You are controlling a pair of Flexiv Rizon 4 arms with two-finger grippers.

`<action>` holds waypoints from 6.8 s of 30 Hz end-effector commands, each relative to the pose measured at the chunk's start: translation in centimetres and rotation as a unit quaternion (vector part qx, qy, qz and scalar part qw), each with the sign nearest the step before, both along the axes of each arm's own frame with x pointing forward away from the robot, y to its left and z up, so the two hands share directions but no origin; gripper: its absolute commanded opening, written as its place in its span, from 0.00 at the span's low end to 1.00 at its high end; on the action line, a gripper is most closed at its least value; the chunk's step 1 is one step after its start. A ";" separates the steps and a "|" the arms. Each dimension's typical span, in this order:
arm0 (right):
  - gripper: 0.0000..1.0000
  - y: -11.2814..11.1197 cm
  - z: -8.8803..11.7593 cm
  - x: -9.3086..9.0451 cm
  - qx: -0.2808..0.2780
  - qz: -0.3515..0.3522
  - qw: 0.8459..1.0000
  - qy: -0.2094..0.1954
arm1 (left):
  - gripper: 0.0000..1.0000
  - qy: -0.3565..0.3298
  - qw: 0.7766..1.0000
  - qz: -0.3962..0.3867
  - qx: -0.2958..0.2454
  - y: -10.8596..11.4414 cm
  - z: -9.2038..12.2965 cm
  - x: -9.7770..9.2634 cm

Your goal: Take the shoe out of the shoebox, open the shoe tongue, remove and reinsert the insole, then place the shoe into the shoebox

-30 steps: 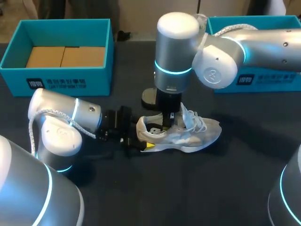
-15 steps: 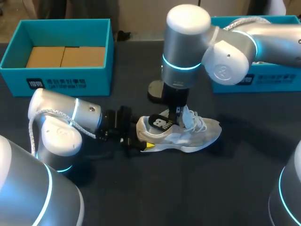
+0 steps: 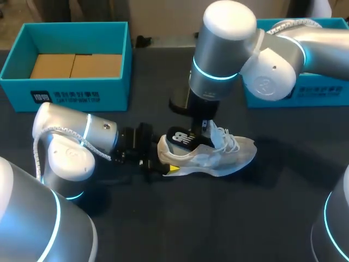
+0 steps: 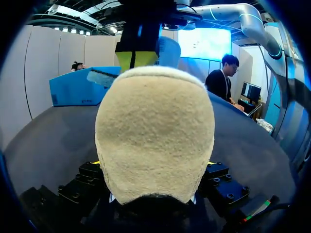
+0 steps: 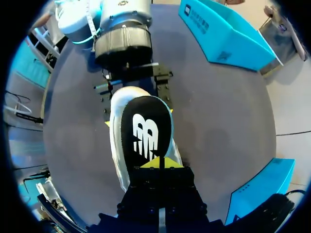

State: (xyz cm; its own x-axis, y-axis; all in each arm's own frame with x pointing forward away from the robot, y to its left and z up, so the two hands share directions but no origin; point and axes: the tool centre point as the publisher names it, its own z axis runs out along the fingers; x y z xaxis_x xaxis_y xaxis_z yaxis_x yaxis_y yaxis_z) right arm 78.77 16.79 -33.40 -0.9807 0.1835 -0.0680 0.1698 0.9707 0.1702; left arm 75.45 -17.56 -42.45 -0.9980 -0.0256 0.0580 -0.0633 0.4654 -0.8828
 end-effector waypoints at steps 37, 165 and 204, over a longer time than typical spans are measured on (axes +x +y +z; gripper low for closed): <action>0.60 3.7 2.6 0.4 0.057 0.021 0.998 0.023 | 0.00 0.001 1.000 0.000 0.001 -0.1 -0.3 -0.1; 0.00 5.2 -0.4 -2.1 0.234 0.188 0.864 0.406 | 0.00 0.001 1.000 0.000 0.001 -0.1 -0.3 -0.1; 0.00 7.0 12.7 4.0 0.458 0.059 0.859 0.222 | 0.00 0.001 1.000 0.000 0.001 -0.1 -0.3 -0.1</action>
State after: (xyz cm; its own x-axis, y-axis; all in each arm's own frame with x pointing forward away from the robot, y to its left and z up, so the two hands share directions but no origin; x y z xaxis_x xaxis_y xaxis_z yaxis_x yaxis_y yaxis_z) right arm 83.46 24.46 -20.71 -0.8496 -0.2286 0.4753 0.3102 0.5121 0.8009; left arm 75.45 -17.59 -42.42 -0.9980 -0.0255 0.0579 -0.0631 0.4650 -0.8830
